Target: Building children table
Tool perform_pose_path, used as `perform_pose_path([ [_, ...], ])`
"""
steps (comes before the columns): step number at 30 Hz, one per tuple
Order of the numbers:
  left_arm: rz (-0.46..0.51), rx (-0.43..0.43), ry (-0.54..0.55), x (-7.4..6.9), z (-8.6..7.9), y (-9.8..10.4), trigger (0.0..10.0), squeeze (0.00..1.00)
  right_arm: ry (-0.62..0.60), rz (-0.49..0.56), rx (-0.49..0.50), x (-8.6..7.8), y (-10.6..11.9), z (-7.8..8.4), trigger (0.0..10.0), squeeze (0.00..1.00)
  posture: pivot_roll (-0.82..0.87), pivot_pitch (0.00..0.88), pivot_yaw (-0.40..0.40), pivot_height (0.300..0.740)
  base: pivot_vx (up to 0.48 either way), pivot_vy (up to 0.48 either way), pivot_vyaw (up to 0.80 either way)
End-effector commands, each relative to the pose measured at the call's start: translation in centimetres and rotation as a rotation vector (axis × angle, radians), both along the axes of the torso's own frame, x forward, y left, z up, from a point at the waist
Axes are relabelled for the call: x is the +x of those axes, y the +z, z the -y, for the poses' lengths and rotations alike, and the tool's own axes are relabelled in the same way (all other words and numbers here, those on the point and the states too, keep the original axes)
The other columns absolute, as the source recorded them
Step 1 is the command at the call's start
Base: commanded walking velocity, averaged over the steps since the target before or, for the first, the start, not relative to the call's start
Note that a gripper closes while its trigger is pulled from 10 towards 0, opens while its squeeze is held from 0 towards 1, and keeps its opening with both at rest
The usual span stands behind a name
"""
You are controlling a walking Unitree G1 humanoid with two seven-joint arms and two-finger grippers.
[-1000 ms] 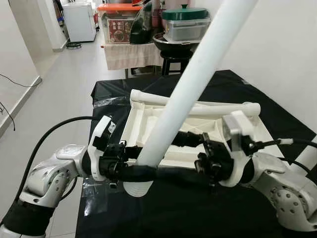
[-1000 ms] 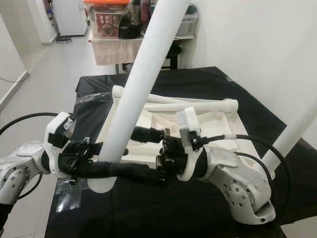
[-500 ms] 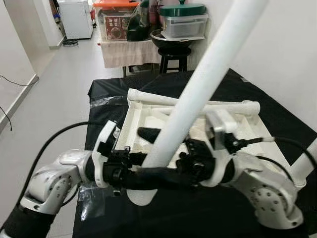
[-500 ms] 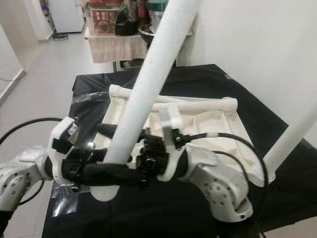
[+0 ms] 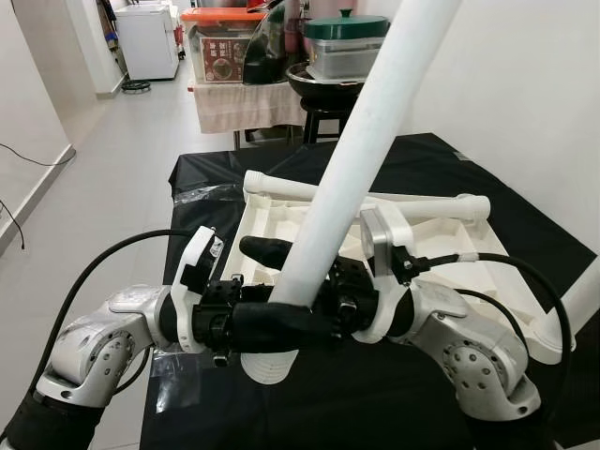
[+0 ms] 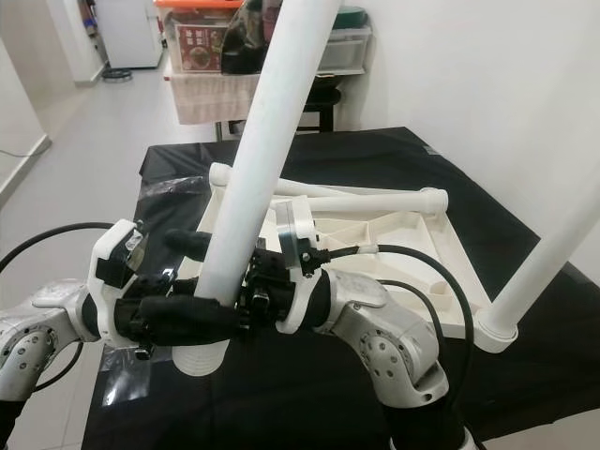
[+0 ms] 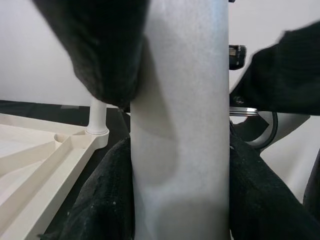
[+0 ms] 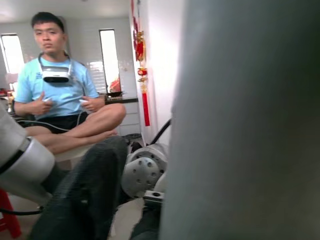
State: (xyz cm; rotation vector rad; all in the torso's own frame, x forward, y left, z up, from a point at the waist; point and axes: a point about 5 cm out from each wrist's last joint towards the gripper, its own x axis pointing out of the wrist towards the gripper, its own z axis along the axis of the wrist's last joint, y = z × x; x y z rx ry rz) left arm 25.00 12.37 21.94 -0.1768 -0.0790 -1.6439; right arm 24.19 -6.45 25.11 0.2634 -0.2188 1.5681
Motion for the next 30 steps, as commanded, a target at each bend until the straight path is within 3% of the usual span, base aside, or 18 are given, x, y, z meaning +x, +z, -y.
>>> perform_pose_path([
  [1,-0.014,0.014,-0.062,-0.6,1.3,-0.2,10.0,0.00,0.072,0.026,0.003,-0.6,0.3,-1.6,0.0,0.00,-0.16,0.000,-0.028,0.740,0.000,0.000,0.00],
  [18,-0.034,0.021,-0.077,-0.8,1.3,-0.3,10.0,0.00,0.040,0.042,0.005,0.0,0.2,-1.0,0.0,0.00,-0.17,0.000,-0.024,0.740,0.000,0.000,0.00],
  [19,-0.056,0.002,-0.066,-0.6,1.3,-0.1,10.0,0.22,0.024,0.047,0.006,0.2,0.3,-0.8,0.0,0.00,-0.17,0.000,-0.025,0.740,0.000,0.000,0.00],
  [20,-0.056,0.002,-0.066,-0.6,1.3,-0.1,10.0,0.22,0.024,0.047,0.006,0.2,0.3,-0.8,0.0,0.00,-0.17,0.000,-0.025,0.740,0.000,0.000,0.00],
  [21,-0.057,-0.007,-0.065,-0.7,1.2,0.1,10.0,0.46,-0.003,0.051,0.012,0.6,0.4,-0.6,0.0,0.00,-0.17,0.000,-0.026,0.740,0.000,0.000,0.00],
  [22,-0.057,-0.007,-0.065,-0.7,1.2,0.1,10.0,0.46,-0.003,0.051,0.012,0.6,0.4,-0.6,0.0,0.00,-0.17,0.000,-0.026,0.740,0.000,0.000,0.00],
  [23,-0.056,-0.012,-0.078,-0.9,0.9,0.3,10.0,1.00,-0.048,0.056,0.024,1.1,0.7,-0.2,0.0,0.00,-0.17,0.000,-0.025,0.740,0.000,0.000,0.00],
  [30,-0.044,-0.024,-0.037,-1.6,-0.3,1.0,10.0,1.00,-0.246,0.048,0.100,3.4,1.7,1.3,0.0,0.00,-0.16,0.000,-0.024,0.740,0.000,0.000,0.00],
])
